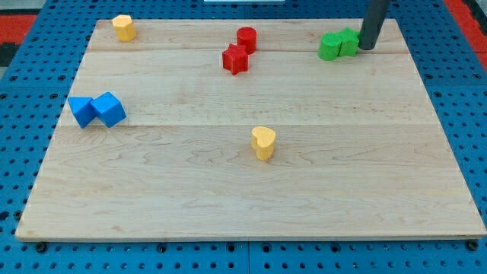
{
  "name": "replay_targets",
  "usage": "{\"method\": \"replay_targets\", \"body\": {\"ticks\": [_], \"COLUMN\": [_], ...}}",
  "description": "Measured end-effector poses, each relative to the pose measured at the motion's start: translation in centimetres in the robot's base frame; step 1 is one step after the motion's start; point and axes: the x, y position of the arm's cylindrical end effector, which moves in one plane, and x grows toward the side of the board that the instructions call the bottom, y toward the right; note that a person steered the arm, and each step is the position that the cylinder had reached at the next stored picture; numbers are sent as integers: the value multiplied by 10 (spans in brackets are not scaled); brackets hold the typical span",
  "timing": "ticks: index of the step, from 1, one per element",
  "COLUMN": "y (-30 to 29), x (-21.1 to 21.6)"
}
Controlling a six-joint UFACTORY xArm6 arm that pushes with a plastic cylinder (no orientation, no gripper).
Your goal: Move the green circle diagonal to the yellow heart
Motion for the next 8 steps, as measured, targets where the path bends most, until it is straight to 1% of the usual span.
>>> {"method": "replay_targets", "body": {"ticks": [1,2,5,6,7,8], "y": [-21,-9,-1,32,12,-33], "x": [-9,-7,-7,-35,-69,-69]}}
